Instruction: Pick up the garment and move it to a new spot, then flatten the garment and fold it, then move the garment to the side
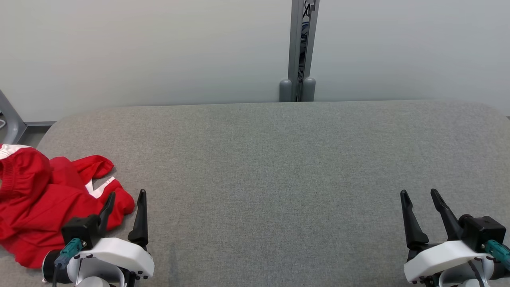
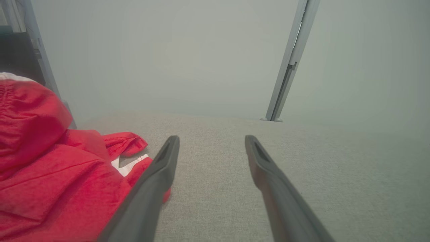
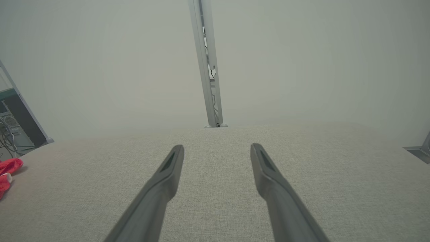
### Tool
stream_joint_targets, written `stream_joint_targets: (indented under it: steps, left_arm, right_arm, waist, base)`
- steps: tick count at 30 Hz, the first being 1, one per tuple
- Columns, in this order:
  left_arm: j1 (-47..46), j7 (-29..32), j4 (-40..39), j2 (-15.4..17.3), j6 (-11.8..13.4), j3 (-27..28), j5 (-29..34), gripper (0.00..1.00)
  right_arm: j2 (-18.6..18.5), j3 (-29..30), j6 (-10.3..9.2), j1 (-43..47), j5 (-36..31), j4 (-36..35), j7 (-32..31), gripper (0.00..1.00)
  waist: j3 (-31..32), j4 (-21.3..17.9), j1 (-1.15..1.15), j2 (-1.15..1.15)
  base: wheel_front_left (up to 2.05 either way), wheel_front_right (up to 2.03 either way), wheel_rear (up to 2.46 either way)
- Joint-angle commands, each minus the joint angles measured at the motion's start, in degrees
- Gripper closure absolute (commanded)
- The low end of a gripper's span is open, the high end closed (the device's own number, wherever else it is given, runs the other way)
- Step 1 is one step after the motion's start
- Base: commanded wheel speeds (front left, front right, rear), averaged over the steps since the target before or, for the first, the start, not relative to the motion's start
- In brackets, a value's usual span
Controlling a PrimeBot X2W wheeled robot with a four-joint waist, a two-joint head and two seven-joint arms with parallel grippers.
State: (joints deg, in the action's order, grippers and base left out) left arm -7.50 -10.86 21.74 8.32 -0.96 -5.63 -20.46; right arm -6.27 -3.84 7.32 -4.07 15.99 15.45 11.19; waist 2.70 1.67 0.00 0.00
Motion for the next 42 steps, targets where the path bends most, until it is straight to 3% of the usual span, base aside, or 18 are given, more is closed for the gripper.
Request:
stream_joint_targets:
  steps: [1, 21, 29, 42]
  left_arm:
    - [-1.0, -0.2, 0.0, 0.3, 0.2, -0.1, 1.0, 0.00]
    - [-1.3, -1.3, 1.9, 0.3, 1.4, -1.3, 5.8, 0.00]
    - [-1.5, -0.8, 2.2, 0.2, 1.6, -1.3, 4.8, 0.00]
    - [-2.4, -1.1, 2.3, 0.6, 2.2, -1.4, 4.0, 0.00]
  right_arm:
    - [-0.2, 0.3, 0.25, 0.4, -0.9, -0.1, 0.5, 0.00]
    - [0.4, 1.6, 0.30, 1.2, -6.1, 0.6, 1.6, 0.00]
    - [0.5, 1.9, 0.30, 1.3, -5.9, 0.8, 1.7, 0.00]
    - [0.8, 1.0, 0.29, 1.5, -5.1, 0.2, 1.6, 0.00]
  waist:
    - [0.0, 0.0, 0.00, 0.00]
    - [0.3, 0.3, 0.00, 0.00]
    - [0.3, 1.0, 0.00, 0.00]
    - [0.1, 7.0, 0.00, 0.00]
  base:
    - [0.00, 0.00, 0.00]
    - [0.00, 0.00, 0.00]
    - [0.00, 0.00, 0.00]
    - [0.00, 0.00, 0.00]
